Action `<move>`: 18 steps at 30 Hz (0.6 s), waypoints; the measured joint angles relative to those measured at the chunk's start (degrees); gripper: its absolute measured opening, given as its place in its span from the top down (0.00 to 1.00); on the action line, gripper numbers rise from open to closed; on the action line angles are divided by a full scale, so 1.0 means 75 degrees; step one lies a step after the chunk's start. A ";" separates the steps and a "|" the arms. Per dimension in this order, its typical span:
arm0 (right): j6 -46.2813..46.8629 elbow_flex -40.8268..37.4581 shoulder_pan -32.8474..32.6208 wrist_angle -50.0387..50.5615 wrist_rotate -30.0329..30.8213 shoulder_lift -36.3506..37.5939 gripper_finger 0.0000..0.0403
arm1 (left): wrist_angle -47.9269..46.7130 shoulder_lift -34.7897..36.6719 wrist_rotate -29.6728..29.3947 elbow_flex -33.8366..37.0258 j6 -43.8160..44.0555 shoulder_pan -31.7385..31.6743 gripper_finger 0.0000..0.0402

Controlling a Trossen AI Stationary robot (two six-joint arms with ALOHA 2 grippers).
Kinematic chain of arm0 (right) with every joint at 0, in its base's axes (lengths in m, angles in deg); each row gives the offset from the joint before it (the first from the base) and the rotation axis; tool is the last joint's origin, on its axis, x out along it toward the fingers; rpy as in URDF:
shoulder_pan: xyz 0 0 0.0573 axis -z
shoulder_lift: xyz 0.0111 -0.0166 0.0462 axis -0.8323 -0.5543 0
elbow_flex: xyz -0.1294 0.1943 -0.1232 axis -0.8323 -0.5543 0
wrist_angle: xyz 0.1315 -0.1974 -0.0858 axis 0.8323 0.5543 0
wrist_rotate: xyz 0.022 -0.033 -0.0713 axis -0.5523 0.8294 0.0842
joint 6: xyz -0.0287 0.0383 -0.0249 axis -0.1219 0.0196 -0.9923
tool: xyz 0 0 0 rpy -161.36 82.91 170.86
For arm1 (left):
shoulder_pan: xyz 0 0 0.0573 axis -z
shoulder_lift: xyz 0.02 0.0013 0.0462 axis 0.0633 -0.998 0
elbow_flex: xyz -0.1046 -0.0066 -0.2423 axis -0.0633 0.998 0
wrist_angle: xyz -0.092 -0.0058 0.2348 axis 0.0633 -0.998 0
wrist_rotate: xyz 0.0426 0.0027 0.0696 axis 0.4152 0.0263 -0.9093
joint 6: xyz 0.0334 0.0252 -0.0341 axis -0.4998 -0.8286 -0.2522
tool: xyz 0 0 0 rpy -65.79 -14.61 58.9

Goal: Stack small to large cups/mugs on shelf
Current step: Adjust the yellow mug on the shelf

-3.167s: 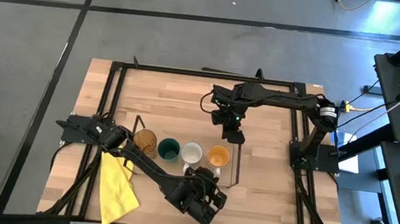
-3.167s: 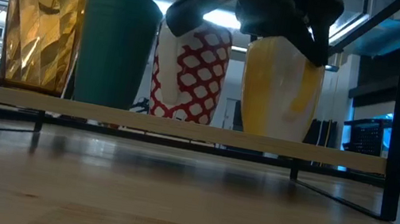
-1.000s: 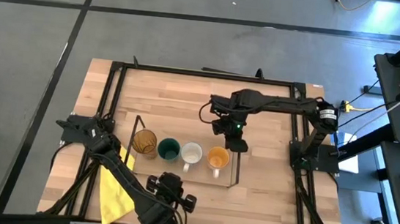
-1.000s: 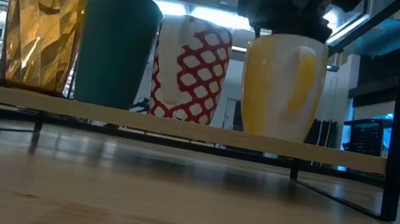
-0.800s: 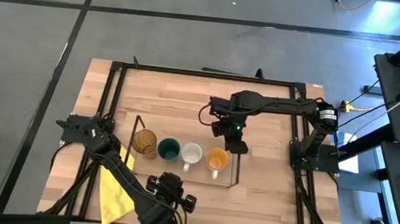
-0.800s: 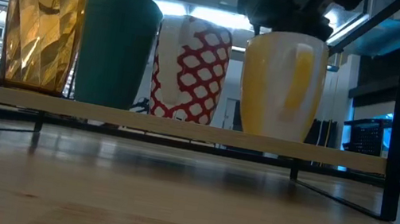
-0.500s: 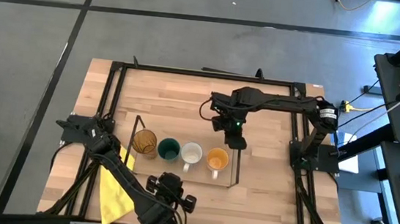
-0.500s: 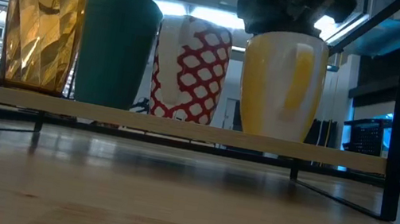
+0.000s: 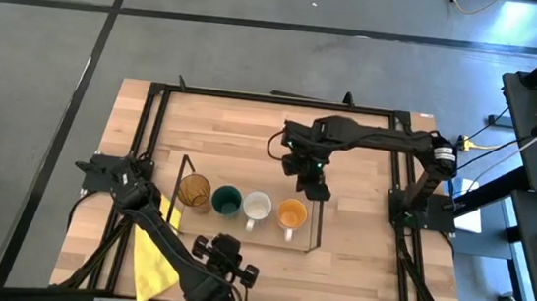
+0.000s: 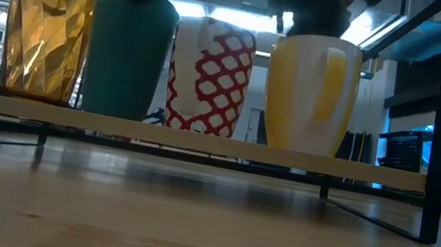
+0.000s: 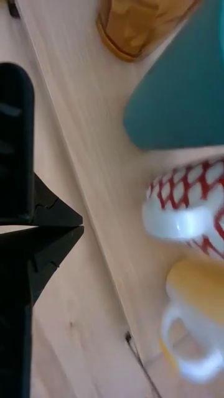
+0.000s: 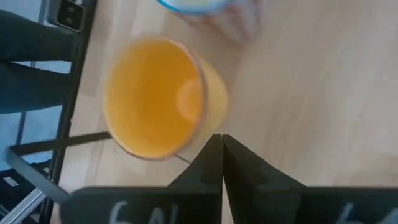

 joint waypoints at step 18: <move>0.1005 0.0760 -0.1777 0.0171 0.0072 0.0026 0.98 | -0.0010 -0.0005 0.0006 0.0854 0.0606 0.0078 1.00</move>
